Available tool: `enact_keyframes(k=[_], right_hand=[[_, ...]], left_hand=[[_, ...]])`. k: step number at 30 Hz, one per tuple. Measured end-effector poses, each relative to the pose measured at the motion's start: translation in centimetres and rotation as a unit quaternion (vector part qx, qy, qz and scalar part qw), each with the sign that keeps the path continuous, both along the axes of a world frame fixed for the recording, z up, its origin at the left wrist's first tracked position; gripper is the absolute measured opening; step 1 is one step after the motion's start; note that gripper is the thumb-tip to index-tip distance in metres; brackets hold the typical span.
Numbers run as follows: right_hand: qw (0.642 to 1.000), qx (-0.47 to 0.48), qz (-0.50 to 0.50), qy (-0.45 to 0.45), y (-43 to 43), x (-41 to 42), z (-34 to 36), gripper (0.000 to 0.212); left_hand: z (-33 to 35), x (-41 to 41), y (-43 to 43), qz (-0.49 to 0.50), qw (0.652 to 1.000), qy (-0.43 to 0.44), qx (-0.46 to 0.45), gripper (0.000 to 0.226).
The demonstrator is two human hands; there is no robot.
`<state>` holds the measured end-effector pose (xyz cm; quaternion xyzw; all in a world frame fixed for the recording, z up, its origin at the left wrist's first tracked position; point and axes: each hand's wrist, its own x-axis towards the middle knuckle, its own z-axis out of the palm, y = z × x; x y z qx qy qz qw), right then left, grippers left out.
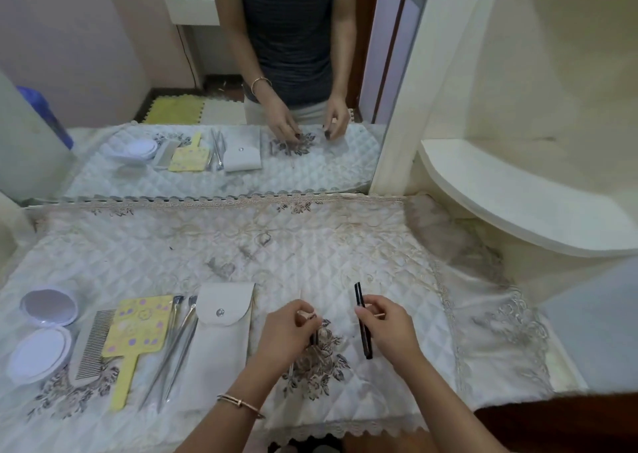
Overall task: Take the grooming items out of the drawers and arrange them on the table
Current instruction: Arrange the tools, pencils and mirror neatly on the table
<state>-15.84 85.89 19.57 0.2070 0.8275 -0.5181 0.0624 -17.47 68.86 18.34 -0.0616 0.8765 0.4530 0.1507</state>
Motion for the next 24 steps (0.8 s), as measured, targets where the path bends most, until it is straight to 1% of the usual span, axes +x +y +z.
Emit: enact_keyframes(k=[3, 6, 8, 11, 13, 15, 19, 21, 24], right_hand=[[0.999, 0.023, 0.011, -0.032, -0.2, 0.6, -1.1, 0.02], [0.998, 0.036, 0.032, -0.05, -0.7, 0.8, -1.8, 0.026], [0.998, 0.037, 0.033, -0.048, -1.1, 0.7, -2.0, 0.026], [0.998, 0.048, 0.033, -0.033, -1.9, 0.1, -2.4, 0.026], [0.997, 0.057, 0.037, -0.028, -2.5, -0.3, -2.6, 0.028], [0.996, 0.076, 0.048, -0.026, -3.2, -0.5, -2.6, 0.033], [0.989, 0.12, 0.087, -0.025, -3.9, -0.1, -2.9, 0.045], [0.988, 0.114, 0.095, -0.035, -4.0, 0.5, -3.0, 0.045], [0.987, 0.108, 0.113, -0.032, -3.7, 1.3, -3.1, 0.039]], left_hand=[[-0.8, 0.1, 1.4, -0.047, 0.997, 0.02, -0.059, 0.012], [-1.5, 0.0, 2.2, -0.057, 0.992, 0.05, -0.098, 0.017], [-1.9, 0.3, 2.2, -0.048, 0.991, 0.073, -0.098, 0.022], [-1.9, 1.0, 1.3, -0.016, 0.991, 0.098, -0.095, 0.022], [-2.0, 1.5, 0.3, -0.003, 0.989, 0.094, -0.112, 0.018], [-2.3, 1.7, -0.5, -0.01, 0.988, 0.08, -0.134, 0.013], [-2.3, 2.2, -0.6, -0.045, 0.983, 0.035, -0.174, 0.019], [-2.4, 2.4, -0.4, -0.053, 0.981, 0.027, -0.185, 0.019], [-2.7, 2.6, -0.2, -0.064, 0.981, 0.021, -0.182, 0.022]])
